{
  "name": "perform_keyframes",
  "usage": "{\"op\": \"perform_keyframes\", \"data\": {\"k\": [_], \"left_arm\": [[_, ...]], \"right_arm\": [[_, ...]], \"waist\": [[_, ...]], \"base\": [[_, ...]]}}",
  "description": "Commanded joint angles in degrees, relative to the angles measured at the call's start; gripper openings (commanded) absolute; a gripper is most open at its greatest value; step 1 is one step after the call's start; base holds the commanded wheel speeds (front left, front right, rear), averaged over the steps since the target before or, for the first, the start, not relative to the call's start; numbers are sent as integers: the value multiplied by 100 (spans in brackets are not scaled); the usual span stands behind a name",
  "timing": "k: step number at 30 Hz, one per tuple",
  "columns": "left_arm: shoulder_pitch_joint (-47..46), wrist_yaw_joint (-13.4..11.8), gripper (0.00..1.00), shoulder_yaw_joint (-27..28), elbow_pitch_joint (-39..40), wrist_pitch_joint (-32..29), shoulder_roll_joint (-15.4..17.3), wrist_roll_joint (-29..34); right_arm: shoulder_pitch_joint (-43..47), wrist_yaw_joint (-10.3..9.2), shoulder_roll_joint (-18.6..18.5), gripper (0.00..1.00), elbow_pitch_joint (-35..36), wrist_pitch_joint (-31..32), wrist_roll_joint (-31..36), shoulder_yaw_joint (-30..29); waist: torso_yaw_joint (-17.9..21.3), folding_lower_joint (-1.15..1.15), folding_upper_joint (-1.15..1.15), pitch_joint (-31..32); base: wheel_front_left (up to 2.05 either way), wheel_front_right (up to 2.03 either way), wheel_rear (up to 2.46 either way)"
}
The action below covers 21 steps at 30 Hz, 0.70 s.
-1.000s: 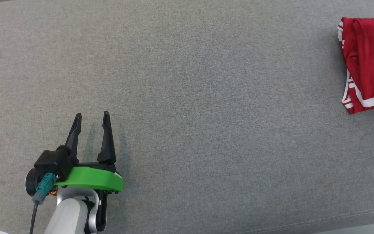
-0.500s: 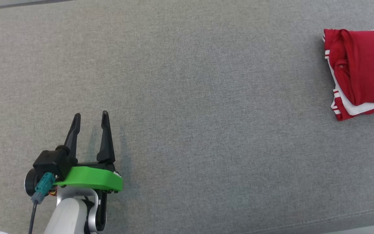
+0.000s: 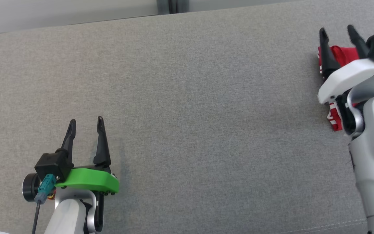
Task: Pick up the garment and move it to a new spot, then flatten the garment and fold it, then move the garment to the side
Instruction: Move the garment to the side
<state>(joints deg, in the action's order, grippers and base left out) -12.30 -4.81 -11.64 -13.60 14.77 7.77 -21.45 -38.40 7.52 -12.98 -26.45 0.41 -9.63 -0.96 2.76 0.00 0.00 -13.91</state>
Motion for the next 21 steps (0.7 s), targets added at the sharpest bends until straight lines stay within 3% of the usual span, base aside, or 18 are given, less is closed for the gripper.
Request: {"op": "perform_keyframes", "data": {"k": [1, 10, 21], "left_arm": [[16, -23, 100, 43, -61, 46, -19, 32], [378, 30, 100, 287, -65, 41, -192, 305], [819, 108, 100, 289, -189, 41, -347, 550]], "right_arm": [[217, -6, 131, 100, 87, -139, -27, 30], [1436, -6, 805, 100, 565, -818, 150, 28], [2802, -6, 1002, 100, 1300, -962, -56, 102]], "waist": [[-129, 0, 0, 141], [-415, 0, 0, 667], [-561, 0, 0, 1132]], "base": [[0, 0, 0], [0, 0, 0], [0, 0, 0]]}}
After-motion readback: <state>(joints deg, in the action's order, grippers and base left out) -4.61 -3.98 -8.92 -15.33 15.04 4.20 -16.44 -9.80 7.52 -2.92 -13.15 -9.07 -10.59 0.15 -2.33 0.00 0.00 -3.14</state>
